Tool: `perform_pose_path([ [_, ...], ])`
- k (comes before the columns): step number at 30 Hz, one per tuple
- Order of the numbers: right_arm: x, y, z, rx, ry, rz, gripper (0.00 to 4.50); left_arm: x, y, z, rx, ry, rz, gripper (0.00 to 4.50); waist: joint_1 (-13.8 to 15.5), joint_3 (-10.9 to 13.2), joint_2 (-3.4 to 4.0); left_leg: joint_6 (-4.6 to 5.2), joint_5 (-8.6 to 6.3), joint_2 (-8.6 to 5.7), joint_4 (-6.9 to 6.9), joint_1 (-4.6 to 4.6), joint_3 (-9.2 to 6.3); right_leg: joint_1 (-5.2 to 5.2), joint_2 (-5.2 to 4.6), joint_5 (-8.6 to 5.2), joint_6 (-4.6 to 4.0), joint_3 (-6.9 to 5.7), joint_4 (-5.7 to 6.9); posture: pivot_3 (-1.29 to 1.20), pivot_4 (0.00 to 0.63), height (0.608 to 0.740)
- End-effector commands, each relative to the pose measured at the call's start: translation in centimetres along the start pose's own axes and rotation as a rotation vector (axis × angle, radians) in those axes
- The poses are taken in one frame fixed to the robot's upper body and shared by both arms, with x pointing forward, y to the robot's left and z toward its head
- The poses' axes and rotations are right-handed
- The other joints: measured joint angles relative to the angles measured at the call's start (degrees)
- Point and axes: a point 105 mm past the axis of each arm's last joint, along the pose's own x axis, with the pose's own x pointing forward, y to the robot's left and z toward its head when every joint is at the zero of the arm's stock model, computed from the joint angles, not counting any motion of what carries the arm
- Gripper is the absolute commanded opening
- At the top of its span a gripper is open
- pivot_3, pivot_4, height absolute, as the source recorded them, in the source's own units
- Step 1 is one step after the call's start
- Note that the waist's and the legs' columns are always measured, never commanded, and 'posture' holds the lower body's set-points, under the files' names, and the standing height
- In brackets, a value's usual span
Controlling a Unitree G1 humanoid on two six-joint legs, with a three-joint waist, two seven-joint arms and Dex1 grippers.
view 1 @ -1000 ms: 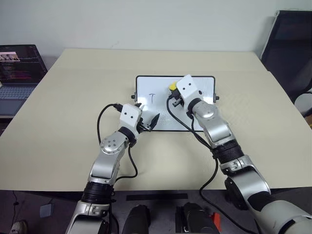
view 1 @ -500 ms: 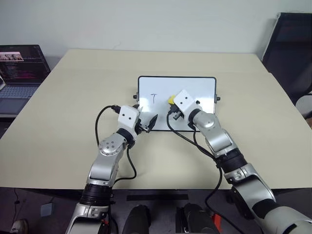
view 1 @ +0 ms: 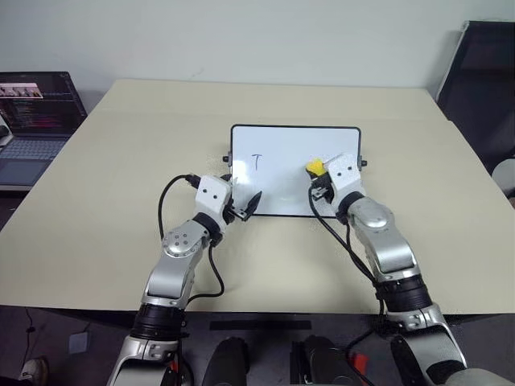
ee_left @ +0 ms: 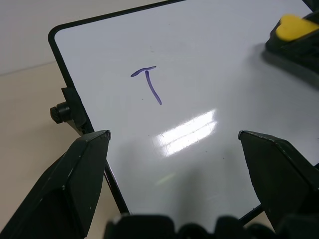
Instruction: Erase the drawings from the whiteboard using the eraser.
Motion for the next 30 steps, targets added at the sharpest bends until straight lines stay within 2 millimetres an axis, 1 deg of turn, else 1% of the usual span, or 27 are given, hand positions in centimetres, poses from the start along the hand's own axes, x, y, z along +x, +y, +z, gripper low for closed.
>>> perform_pose_path([
  [1, -1.4, 0.2, 0.3, -0.123, -0.085, -0.006, 1.07, 0.0, 0.1, 1.6, 0.023, -0.053, -0.006, 4.5, -0.01, 0.0, 0.0, 0.0, 0.0, 0.0, -0.01, -0.01, 0.03, 0.0, 0.0, -0.01, 0.01, -0.01, -0.02, 0.0, 0.15, 0.74],
  [3, -1.8, 0.4, -0.7, -0.171, -0.079, -0.002, 1.07, -0.1, 0.1, 1.6, 0.025, -0.05, -0.007, 4.5, -0.01, 0.01, -0.01, 0.0, 0.0, -0.01, 0.0, -0.01, 0.06, 0.0, 0.0, -0.01, 0.01, 0.01, -0.02, 0.0, 0.15, 0.74],
  [5, -2.0, 0.8, -1.1, -0.212, -0.085, 0.013, 1.07, -0.1, 0.2, 1.6, 0.027, -0.048, -0.008, 4.5, -0.2, 0.01, 0.0, 0.0, 0.0, 0.0, 0.02, 0.0, 0.09, 0.0, 0.0, -0.02, 0.03, 0.03, 0.0, 0.0, 0.15, 0.74],
  [7, -1.9, 0.9, -1.3, -0.213, -0.086, 0.014, 1.07, -0.1, 0.2, 1.6, 0.028, -0.049, -0.009, 4.5, -0.34, 0.01, -0.01, 0.0, 0.0, 0.0, 0.05, 0.02, 0.08, 0.0, 0.04, -0.06, 0.09, 0.06, 0.01, 0.0, 0.15, 0.74],
  [16, -1.2, 0.3, -0.6, -0.215, -0.109, -0.004, 1.07, -0.1, 0.2, 1.7, 0.029, -0.049, -0.009, 4.5, -0.17, 0.02, -0.01, 0.0, 0.01, 0.01, 0.05, 0.03, 0.05, 0.01, 0.05, -0.02, 0.02, 0.08, 0.03, 0.0, 0.15, 0.74],
  [19, -1.1, 0.4, -0.1, -0.237, -0.125, 0.009, 1.07, 0.0, 0.3, 1.7, 0.031, -0.049, -0.006, 4.5, -0.13, 0.02, -0.01, 0.0, 0.01, 0.01, 0.05, 0.03, 0.05, 0.01, 0.05, -0.02, 0.01, 0.06, 0.03, 0.0, 0.15, 0.74],
  [22, -0.4, 0.8, 0.7, -0.23, -0.138, 0.029, 1.07, 0.1, 0.3, 1.8, 0.03, -0.052, -0.005, 4.5, -0.16, 0.02, -0.01, 0.0, 0.01, 0.01, 0.05, 0.03, 0.05, 0.01, 0.05, -0.01, 0.01, 0.08, 0.03, 0.0, 0.15, 0.74],
  [25, 1.0, 1.8, 2.4, -0.21, -0.154, 0.088, 1.07, 0.1, 0.3, 1.7, 0.031, -0.049, -0.002, 4.5, -0.37, 0.02, 0.0, 0.0, 0.01, 0.0, 0.05, 0.04, 0.05, 0.0, 0.06, -0.01, 0.0, 0.09, 0.04, 0.0, 0.15, 0.74],
  [30, 3.3, 3.2, 6.2, -0.211, -0.234, 0.162, 1.07, -0.1, 1.5, 1.5, 0.045, -0.033, 0.037, 4.5, -0.35, 0.02, 0.0, 0.0, 0.01, 0.02, 0.05, 0.05, 0.01, 0.0, 0.1, 0.0, -0.01, 0.05, 0.07, 0.0, 0.15, 0.74],
])
